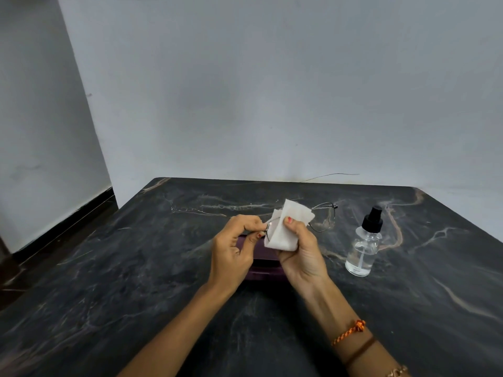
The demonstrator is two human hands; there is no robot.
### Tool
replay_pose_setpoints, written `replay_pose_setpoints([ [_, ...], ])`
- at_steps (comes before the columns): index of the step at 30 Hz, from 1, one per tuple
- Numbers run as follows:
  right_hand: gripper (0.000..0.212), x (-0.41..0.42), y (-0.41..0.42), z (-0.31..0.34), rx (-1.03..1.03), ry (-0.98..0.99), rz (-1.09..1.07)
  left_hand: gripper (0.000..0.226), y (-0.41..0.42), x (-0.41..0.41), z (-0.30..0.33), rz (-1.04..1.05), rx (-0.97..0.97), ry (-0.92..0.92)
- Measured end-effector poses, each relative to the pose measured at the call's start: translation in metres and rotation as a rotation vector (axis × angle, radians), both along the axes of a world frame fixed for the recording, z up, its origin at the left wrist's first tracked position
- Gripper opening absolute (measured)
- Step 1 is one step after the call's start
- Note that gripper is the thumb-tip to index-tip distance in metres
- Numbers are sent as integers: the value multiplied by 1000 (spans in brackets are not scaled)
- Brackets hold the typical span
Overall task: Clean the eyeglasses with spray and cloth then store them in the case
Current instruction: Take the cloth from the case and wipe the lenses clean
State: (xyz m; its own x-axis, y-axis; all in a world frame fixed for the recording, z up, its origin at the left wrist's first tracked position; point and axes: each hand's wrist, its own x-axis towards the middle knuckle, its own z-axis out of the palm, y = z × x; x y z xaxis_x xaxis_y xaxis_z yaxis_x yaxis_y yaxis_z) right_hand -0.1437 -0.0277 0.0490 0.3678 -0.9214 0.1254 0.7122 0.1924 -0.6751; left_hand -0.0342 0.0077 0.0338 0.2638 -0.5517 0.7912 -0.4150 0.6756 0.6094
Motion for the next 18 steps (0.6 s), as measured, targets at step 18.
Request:
replay_pose_setpoints([
  [18, 17, -2, 4, 7, -40, 107, -31, 36, 0, 2, 6, 84, -71, 61],
])
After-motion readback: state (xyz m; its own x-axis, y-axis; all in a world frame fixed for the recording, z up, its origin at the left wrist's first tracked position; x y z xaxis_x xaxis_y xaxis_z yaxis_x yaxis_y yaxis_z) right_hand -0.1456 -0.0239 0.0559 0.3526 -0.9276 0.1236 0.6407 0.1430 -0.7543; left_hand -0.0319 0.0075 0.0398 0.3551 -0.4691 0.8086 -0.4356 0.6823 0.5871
